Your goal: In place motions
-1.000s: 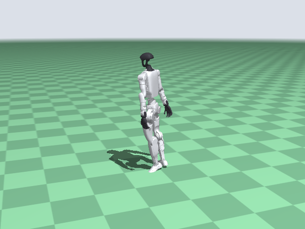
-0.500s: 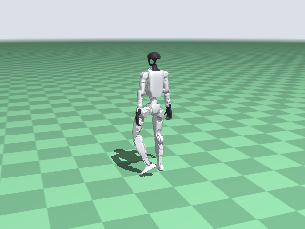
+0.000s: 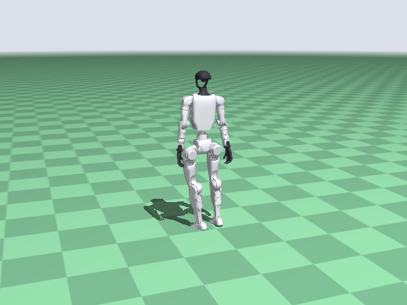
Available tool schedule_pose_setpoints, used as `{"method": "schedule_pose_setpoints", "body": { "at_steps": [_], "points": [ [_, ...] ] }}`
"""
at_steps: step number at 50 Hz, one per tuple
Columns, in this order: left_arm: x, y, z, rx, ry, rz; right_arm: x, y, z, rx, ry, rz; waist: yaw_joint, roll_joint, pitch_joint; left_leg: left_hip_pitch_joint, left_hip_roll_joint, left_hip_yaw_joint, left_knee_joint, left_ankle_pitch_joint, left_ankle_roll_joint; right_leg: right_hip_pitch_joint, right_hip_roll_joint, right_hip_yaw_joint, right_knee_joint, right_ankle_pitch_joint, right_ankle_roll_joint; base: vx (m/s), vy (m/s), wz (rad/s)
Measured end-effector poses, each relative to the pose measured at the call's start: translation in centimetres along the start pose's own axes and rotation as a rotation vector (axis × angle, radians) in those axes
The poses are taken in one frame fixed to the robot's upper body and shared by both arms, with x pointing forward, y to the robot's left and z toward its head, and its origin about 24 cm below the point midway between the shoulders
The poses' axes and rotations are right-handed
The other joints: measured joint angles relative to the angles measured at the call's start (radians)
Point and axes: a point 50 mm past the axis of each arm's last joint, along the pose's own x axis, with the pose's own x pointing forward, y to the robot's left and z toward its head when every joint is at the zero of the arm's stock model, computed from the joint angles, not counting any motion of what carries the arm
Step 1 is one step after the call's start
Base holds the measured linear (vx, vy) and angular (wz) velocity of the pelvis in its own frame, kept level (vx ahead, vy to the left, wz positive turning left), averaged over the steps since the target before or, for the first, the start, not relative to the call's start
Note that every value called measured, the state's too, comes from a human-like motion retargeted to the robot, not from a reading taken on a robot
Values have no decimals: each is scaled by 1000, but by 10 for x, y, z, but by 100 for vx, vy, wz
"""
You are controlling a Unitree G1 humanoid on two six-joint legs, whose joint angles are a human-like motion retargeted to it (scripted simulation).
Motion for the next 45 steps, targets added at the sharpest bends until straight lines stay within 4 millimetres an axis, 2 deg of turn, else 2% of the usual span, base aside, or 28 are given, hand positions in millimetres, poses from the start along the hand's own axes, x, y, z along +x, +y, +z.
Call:
{"method": "schedule_pose_setpoints", "body": {
  "at_steps": [5, 10, 15, 18, 20, 23, 25, 27, 30, 32, 35, 37, 40, 43, 45],
  "points": [
    [0, 0, -7, -86, 35, -46, -1, 0, 9, 59, -22, 17, -14, 9, 29, -4, 8, 3, 21, -25, 13, -8, -9, -10, 21, -16, 10, -3, 9, -23],
    [-1, 2, -11, -94, 16, -92, -2, -3, 18, 126, -71, 16, 13, 21, 51, -1, 25, -5, 34, -38, 19, -4, 0, -10, 75, -49, -5, -1, 5, -3],
    [-2, 8, -16, -72, 34, -70, -1, -5, 19, 157, -101, 0, -31, 35, 58, -39, 49, -117, 73, -38, 6, 6, 26, 15, 128, -72, -33, -3, -3, 123],
    [-2, 11, -15, -74, 37, -50, 0, -5, 17, 168, -98, -3, -52, 41, 61, -67, 55, -188, 89, -32, -2, -4, 61, 173, 157, -62, -42, -7, -10, 162],
    [-1, 12, -15, -85, 35, -41, 0, -5, 14, 171, -91, -3, -56, 43, 65, -85, 56, -239, 97, -23, -12, -5, 90, 333, 170, -62, -27, -7, -11, 160],
    [-1, 14, -11, -109, 22, -29, 0, -5, 13, 171, -86, 1, -64, 47, 86, -114, 62, -316, 109, -10, -50, 12, 110, 484, 170, -79, 13, -14, -15, 172],
    [-1, 19, -5, -128, 8, -13, -1, -6, 18, 171, -96, 8, -69, 43, 114, -131, 55, -367, 118, -9, -71, 29, 117, 466, 160, -89, 0, -25, -18, 173],
    [-1, 25, 1, -140, -8, 13, -1, -6, 20, 169, -106, 18, -44, 22, 131, -147, 29, -392, 119, -9, -83, 36, 73, 282, 129, -74, -37, -28, -16, 157],
    [-1, 30, 15, -146, -44, 48, -2, -8, 24, 160, -121, 28, 7, 17, 157, -179, 13, -416, 101, -10, -103, 51, 67, 219, 106, -66, -39, -32, -10, 181],
    [-1, 26, 22, -174, -68, 64, -2, -10, 24, 137, -125, 13, 40, 9, 166, -203, 23, -360, 84, -30, -94, 60, 29, 95, 88, -64, -41, -35, -7, 205],
    [-1, 22, 29, -221, -105, 57, -1, -13, 21, 100, -119, -11, 42, -5, 165, -238, 60, -174, 49, -48, -72, 70, 11, -20, 70, -71, -56, -36, -3, 274],
    [-1, 18, 34, -234, -118, 54, -1, -14, 18, 98, -109, -12, 35, -8, 158, -250, 103, 28, 23, -35, -68, 77, -13, -126, 58, -81, -53, -37, 4, 320],
    [-1, 11, 41, -266, -136, 71, 0, -16, 11, 122, -99, -6, 30, -24, 153, -225, 166, 426, 4, 26, -69, 90, -51, -263, 46, -100, -52, -35, 8, 339],
    [-1, 5, 48, -322, -166, 64, 1, -15, 4, 154, -82, -10, 5, -40, 127, -190, 168, 718, 28, 53, 17, 102, -90, -436, 31, -126, -44, -34, 15, 384],
    [-2, 2, 52, -365, -185, 50, 2, -13, -1, 170, -69, -12, -9, -48, 107, -174, 151, 798, 58, 47, 92, 108, -108, -539, 25, -147, -36, -32, 23, 372]
  ]
}}
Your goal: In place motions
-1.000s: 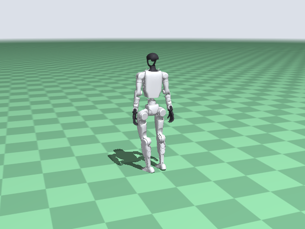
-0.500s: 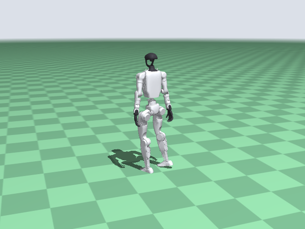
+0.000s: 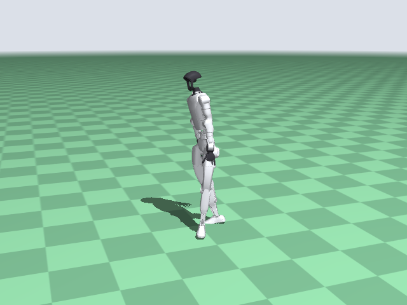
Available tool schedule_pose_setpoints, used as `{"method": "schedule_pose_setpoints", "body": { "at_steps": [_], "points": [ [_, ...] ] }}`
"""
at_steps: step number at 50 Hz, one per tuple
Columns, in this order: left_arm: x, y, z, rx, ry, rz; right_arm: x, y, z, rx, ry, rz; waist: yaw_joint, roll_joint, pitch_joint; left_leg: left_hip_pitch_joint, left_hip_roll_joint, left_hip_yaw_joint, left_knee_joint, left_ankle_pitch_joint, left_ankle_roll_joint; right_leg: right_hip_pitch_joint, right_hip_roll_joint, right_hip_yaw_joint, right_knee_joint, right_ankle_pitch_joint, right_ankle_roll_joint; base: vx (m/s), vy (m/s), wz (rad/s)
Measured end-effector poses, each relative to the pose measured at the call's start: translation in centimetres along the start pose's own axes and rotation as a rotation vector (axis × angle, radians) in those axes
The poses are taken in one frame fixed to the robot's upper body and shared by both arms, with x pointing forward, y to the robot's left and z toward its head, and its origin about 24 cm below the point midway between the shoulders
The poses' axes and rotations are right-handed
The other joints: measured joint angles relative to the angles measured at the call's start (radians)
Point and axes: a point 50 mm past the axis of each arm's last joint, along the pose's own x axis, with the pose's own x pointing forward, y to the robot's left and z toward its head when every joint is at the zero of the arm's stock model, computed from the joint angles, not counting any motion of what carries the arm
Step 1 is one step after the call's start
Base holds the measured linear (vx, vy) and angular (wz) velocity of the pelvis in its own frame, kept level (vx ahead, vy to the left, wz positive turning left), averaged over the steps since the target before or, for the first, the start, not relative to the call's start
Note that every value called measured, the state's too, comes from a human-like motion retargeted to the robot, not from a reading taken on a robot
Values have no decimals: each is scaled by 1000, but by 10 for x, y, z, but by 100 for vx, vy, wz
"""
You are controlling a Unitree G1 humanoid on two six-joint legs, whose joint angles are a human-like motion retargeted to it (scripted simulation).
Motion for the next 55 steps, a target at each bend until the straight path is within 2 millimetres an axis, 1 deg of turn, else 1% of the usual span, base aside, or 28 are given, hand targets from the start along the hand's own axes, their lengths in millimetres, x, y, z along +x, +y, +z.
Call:
{"method": "schedule_pose_setpoints", "body": {
  "at_steps": [5, 8, 10, 11, 12, 13, 14, 15, 17, 18, 20, 22, 23, 25, 27, 30, 32, 35, 37, 40, 43, 45, 47, 48, 50, 52, 53, 55],
  "points": [
    [0, 0, -2, -47, 5, 4, 1, 11, -16, 31, 41, 23, 13, -62, -45, 27, -33, 6, 160, -69, 129, 23, -67, -209, 4, -42, 30, -18, 17, 321],
    [0, 4, -5, -48, 20, 30, 1, 19, -18, 46, 42, 34, 30, -91, -59, 95, -70, 70, 185, -114, 183, 45, -94, -329, 16, -66, 55, -9, 16, 278],
    [-1, 5, -10, -51, 42, 48, 2, 22, -17, 44, 36, 35, 55, -94, -67, 130, -98, 41, 160, -111, 187, 61, -90, -396, 24, -81, 71, -3, 20, 213],
    [-2, 6, -15, -57, 61, 56, 2, 23, -17, 37, 36, 32, 72, -76, -72, 151, -102, 3, 118, -97, 126, 69, -66, -422, 32, -91, 77, 6, 26, 173],
    [-3, 5, -21, -64, 83, 62, 2, 23, -18, 29, 38, 27, 84, -65, -79, 159, -115, -40, 86, -87, 100, 79, -52, -449, 39, -98, 79, 16, 29, 159],
    [-4, 3, -29, -76, 111, 64, 2, 22, -19, 17, 44, 21, 86, -68, -90, 141, -144, -92, 74, -86, 147, 92, -56, -480, 45, -98, 75, 19, 25, 118],
    [-5, 2, -36, -91, 138, 61, 2, 22, -18, 6, 46, 18, 108, -68, -94, 118, -145, -145, 67, -76, 162, 94, -66, -453, 66, -97, 70, 19, 24, 52],
    [-7, 0, -43, -108, 163, 57, 2, 22, -16, -5, 46, 17, 141, -68, -96, 91, -130, -197, 64, -63, 162, 91, -79, -396, 94, -95, 65, 11, 24, 79],
    [-8, 1, -47, -125, 189, 68, 1, 24, -5, 21, 8, 13, 100, -37, -49, 105, -132, -273, 49, -54, 186, 118, -74, -372, 168, -65, 52, 1, 23, 184],
    [-8, 3, -47, -130, 195, 77, 1, 24, 0, 35, -23, 14, 90, -8, -28, 122, -128, -329, 28, -51, 185, 132, -74, -382, 224, -46, 36, -3, 24, 196],
    [-8, 4, -48, -126, 204, 84, 1, 22, 9, 42, -76, 28, 80, 31, 2, 150, -104, -365, 18, -49, 182, 141, -104, -354, 365, -7, -10, 2, 21, 185],
    [-9, 4, -54, -106, 223, 81, 1, 21, 3, 40, -59, 26, 49, 58, 4, 147, -83, -427, 33, -47, 187, 114, -133, -278, 512, 30, -62, 16, 15, 235],
    [-10, 4, -56, -92, 230, 78, 2, 21, -2, 47, -39, 21, 35, 68, 3, 139, -75, -466, 43, -46, 188, 88, -140, -222, 579, 45, -95, 19, 18, 252],
    [-9, 10, -56, -59, 235, 72, 2, 24, -9, 71, -10, 28, 23, 78, 11, 125, -69, -548, 60, -43, 189, 22, -139, -92, 706, 63, -142, 10, 11, 241],
    [-9, 18, -53, -25, 238, 65, 2, 29, -11, 81, 10, 60, 26, 74, 20, 117, -75, -607, 60, -37, 190, -51, -91, 76, 776, 71, -127, 3, 3, 199],
    [-9, 26, -53, 14, 249, 41, 1, 35, -11, 59, 23, 98, 44, 66, 17, 103, -82, -665, 50, -27, 183, -154, 59, 342, 797, 116, -121, 7, 0, 148],
    [-10, 32, -55, 15, 259, 33, 1, 35, -3, 19, 2, 102, 47, 64, 8, 81, -79, -702, 49, -22, 175, -206, 100, 432, 796, 122, -121, 9, -6, 132],
    [-11, 37, -59, 1, 264, 87, 1, 33, 11, -40, -53, 78, 25, 70, 16, 69, -80, -770, 41, -12, 163, -243, 92, 451, 738, 91, -123, 6, -7, 134],
    [-12, 36, -61, -4, 273, 123, 0, 31, 22, -58, -92, 57, 20, 63, 24, 74, -93, -791, 27, -5, 155, -253, 79, 462, 646, 49, -103, 5, -7, 107],
    [-13, 29, -66, -10, 289, 123, -2, 27, 35, -52, -141, 39, 28, 39, 31, 88, -131, -809, 5, 0, 143, -243, 74, 528, 424, 9, -30, 9, -10, 89],
    [-13, 22, -70, -9, 295, 80, -4, 27, 48, -29, -182, 43, 39, -17, 57, 126, -200, -814, -7, -10, 140, -183, 22, 579, 145, -3, 69, 10, -17, 79],
    [-14, 21, -74, 7, 304, 59, -4, 29, 53, -13, -197, 49, 27, -51, 79, 164, -242, -843, -7, -20, 139, -114, 2, 610, 18, 74, 107, 15, -18, 90],
    [-15, 23, -77, 50, 322, 39, -4, 33, 50, 4, -189, 70, 59, -63, 71, 180, -251, -864, -6, -30, 129, -87, -46, 421, 48, 54, 102, 23, -16, 79],
    [-16, 22, -79, 80, 332, 31, -4, 35, 48, 19, -178, 84, 49, -56, 66, 179, -249, -900, -1, -31, 126, -72, -46, 411, 38, 58, 105, 19, -21, 92],
    [-15, 14, -77, 108, 328, 38, -4, 36, 49, 44, -169, 103, 132, -53, 51, 174, -235, -867, 2, -46, 113, -70, -46, 397, 37, 48, 92, 8, -22, 10],
    [-15, 9, -78, 92, 299, 41, -5, 37, 51, 32, -174, 110, 127, -54, 53, 182, -234, -895, 2, -53, 107, -55, -22, 401, 25, 53, 74, 6, -22, 48],
    [-15, 7, -79, 81, 286, 26, -5, 37, 53, 13, -182, 106, 118, -48, 53, 187, -229, -910, 0, -56, 103, -43, -20, 391, 20, 54, 77, 11, -18, 77],
    [-16, 2, -81, 83, 283, -17, -5, 35, 54, -30, -190, 88, 87, -41, 40, 187, -228, -942, -3, -60, 96, -22, -7, 358, -6, 60, 67, 14, -11, 80]
  ]
}}
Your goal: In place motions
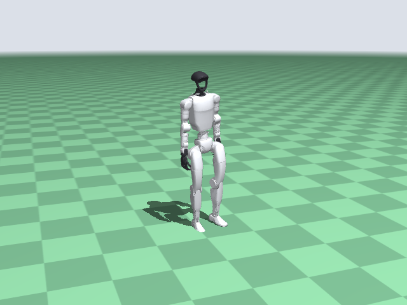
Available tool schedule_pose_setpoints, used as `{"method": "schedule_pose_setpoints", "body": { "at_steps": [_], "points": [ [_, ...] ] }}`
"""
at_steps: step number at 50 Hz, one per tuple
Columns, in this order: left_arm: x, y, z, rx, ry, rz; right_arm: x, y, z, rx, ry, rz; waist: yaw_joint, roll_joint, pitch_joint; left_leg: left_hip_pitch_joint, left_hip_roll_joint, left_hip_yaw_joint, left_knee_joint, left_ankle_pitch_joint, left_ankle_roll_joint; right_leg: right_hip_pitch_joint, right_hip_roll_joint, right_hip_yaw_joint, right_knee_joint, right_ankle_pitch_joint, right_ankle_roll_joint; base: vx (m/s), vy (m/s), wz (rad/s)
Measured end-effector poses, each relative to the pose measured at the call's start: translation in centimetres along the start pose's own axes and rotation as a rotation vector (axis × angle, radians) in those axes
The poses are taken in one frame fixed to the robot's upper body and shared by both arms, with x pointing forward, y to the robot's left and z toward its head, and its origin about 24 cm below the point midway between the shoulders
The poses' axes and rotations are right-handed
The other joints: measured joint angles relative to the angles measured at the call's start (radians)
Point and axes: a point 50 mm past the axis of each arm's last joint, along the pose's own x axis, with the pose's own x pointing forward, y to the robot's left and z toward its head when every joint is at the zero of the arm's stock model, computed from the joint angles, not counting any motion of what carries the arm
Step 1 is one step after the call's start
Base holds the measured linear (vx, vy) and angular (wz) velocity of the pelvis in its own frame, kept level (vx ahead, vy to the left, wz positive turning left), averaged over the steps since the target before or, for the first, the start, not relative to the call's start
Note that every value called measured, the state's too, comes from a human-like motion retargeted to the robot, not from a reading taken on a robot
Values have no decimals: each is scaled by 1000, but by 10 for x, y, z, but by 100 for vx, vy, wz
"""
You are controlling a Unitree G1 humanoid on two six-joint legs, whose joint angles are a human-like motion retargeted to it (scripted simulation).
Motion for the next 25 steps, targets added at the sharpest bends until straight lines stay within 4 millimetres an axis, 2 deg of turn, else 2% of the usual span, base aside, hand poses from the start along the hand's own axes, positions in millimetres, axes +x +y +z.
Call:
{"method": "schedule_pose_setpoints", "body": {
  "at_steps": [3, 10, 15, 19, 22, 25],
  "points": [
    [0, -2, -2, 48, 15, -5, 0, -1, 0, -36, 2, -16, -27, 2, -31, -13, 7, -17, -8, -6, -17, -1, 22, -17, -20, 3, -17, 7, -13, 56],
    [0, 9, 5, 102, 3, 32, 0, 5, -3, -36, 13, 25, -5, -13, -30, -13, 25, -19, -8, -28, -41, -1, 44, -12, -12, 2, -34, 2, -14, 5],
    [0, 10, 19, 58, -51, 41, 0, 1, -11, -42, 39, 11, -32, -29, -13, -33, 20, -17, 60, -59, -32, 5, 33, 2, -10, 3, -32, 0, -5, 11],
    [0, 11, 27, 44, -86, 47, -1, -5, -20, -28, 78, 0, -16, -46, -4, -62, -2, -35, 138, -45, -9, -4, 2, 35, -5, 11, -23, 0, 5, -47],
    [0, 12, 29, 35, -106, 49, -2, -10, -25, -8, 100, -20, 10, -57, 3, -83, -38, -104, 176, -48, 39, -23, -22, 91, 5, 19, -11, 0, 11, -109],
    [0, 14, 24, 30, -117, 55, -2, -12, -27, 13, 110, -32, 45, -49, 4, -89, -69, -244, 162, -46, 18, -53, -22, 164, 24, 25, 1, 5, 16, -157]
  ]
}}
